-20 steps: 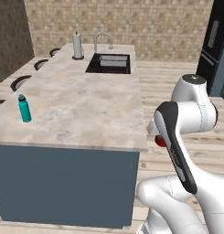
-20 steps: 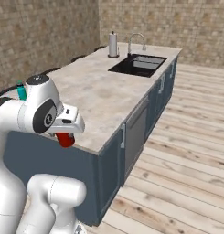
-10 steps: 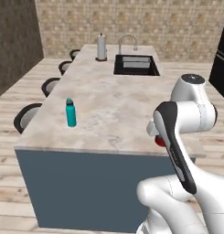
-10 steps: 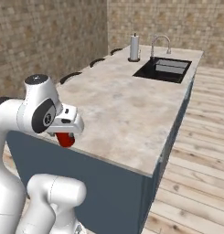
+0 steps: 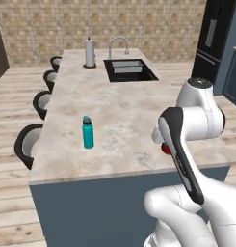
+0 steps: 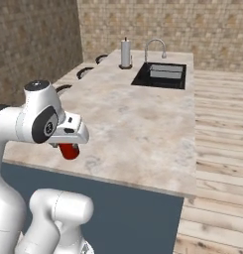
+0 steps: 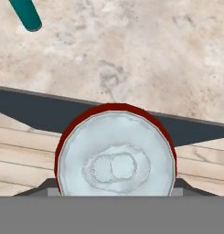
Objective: Move the drinks to the dining counter.
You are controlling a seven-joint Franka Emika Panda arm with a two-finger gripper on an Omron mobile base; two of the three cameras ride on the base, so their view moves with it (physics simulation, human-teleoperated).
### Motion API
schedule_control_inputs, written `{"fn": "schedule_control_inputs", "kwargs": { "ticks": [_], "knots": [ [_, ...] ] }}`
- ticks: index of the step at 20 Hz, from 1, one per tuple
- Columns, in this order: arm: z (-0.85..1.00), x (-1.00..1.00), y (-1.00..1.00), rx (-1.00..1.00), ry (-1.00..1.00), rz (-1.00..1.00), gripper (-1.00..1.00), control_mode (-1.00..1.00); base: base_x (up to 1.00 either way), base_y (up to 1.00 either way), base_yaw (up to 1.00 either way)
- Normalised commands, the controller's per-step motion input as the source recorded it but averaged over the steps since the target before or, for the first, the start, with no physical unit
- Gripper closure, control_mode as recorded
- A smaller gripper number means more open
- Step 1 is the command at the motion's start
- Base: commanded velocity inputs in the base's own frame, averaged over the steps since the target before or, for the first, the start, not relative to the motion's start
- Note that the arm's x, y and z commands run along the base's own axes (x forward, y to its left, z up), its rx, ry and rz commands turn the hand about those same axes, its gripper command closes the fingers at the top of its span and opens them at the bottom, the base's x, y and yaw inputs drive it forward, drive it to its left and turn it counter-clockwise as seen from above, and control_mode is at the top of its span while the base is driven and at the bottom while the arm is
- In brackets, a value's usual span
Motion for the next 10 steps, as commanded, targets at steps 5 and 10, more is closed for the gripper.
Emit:
{"fn": "schedule_control_inputs", "kwargs": {
  "ticks": [5,10],
  "knots": [
    [0.00,0.00,0.00,0.00,0.00,0.00,1.00,1.00,0.09,0.14,-0.16],
    [0.00,0.00,0.00,0.00,0.00,0.00,1.00,1.00,0.00,0.00,0.00]
  ]
}}
